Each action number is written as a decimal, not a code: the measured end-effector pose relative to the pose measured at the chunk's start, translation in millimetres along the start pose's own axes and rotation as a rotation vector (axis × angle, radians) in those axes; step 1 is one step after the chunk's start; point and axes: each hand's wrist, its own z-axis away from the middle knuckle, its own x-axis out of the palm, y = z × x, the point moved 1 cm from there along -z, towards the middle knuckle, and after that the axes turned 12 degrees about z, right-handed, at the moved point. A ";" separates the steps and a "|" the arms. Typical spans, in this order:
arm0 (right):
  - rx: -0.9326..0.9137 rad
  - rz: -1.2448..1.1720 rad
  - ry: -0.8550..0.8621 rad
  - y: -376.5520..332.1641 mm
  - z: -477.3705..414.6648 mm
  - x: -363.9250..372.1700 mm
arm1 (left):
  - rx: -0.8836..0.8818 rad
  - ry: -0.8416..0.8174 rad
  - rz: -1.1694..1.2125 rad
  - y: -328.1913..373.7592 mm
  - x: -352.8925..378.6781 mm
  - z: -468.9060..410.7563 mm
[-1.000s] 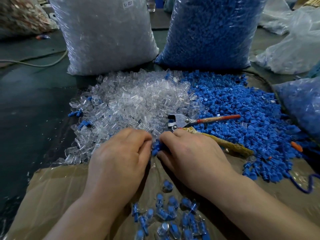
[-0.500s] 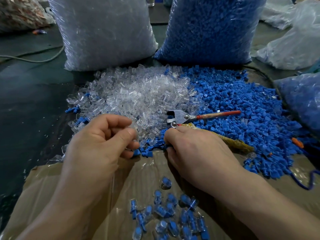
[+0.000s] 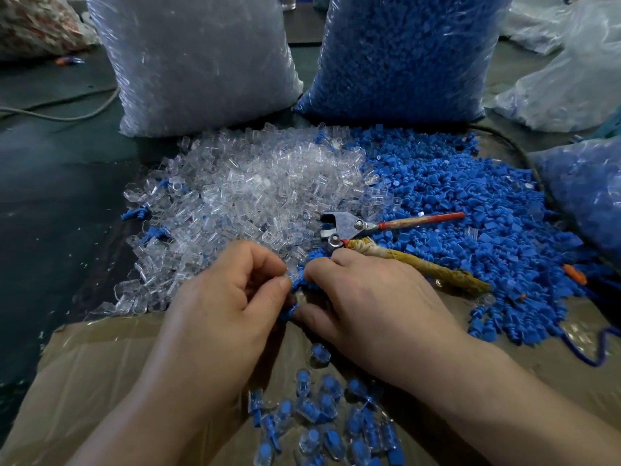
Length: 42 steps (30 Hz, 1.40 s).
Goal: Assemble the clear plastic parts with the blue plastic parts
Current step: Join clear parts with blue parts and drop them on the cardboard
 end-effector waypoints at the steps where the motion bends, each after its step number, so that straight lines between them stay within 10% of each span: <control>1: 0.001 -0.008 0.001 0.5 0.5 -0.4 | -0.053 -0.016 0.111 -0.7 0.6 -1.2; 11: -0.012 -0.053 -0.005 4.3 7.6 -2.9 | -0.254 -0.055 0.610 -3.8 7.3 -4.8; 30: -0.171 -0.140 0.007 -2.2 1.1 -4.9 | -0.256 0.016 0.459 -3.8 2.0 -3.9; 42: 0.152 -0.583 -0.025 13.0 6.0 -13.3 | -0.192 -0.119 0.547 3.2 6.2 0.3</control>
